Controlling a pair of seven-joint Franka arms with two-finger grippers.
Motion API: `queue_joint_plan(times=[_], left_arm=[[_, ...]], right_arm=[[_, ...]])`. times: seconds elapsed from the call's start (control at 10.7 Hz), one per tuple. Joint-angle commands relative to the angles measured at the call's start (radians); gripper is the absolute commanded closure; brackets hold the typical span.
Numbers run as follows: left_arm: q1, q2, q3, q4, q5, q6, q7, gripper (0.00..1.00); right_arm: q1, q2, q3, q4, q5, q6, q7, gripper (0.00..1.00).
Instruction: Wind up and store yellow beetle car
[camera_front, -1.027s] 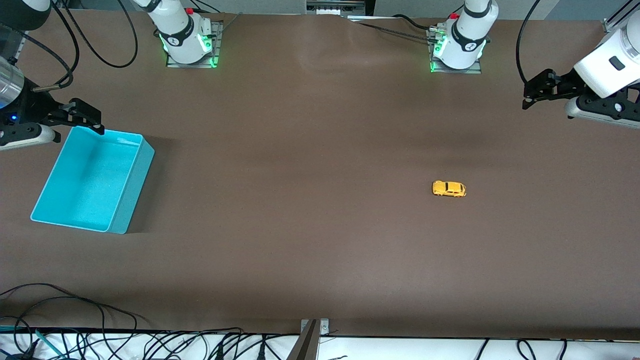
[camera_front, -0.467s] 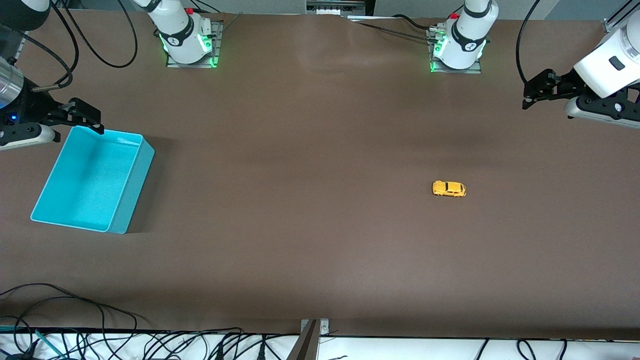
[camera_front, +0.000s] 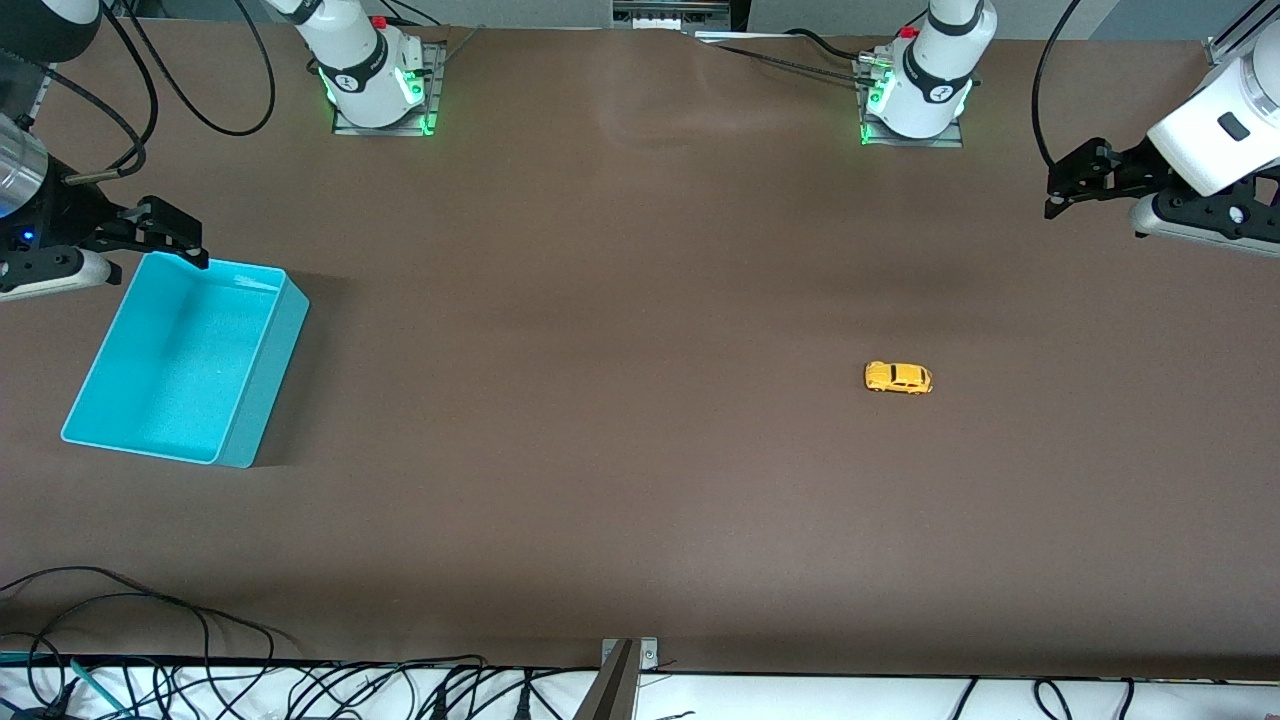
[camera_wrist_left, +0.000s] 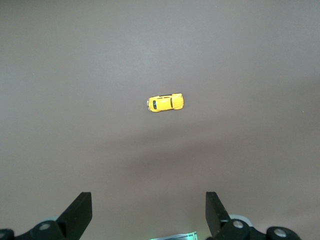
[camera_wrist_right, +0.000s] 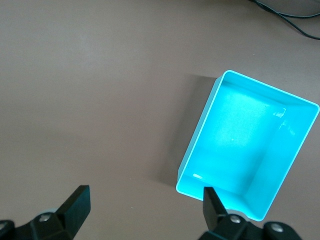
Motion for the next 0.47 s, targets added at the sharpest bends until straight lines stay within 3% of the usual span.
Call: queue_joint_plan(times=[0.0,0.37], left_arm=[[-0.005,0.0,-0.003,0.006,0.022,-0.01,0.006,0.0],[-0.009,0.016,-0.021,0.002,0.025,-0.024,0.007,0.0]], right_arm=[[0.004,-0.007,-0.005,-0.002,-0.006,-0.012,-0.017,0.0],[0.004,-0.007,-0.005,-0.002,-0.006,-0.012,-0.015,0.0]])
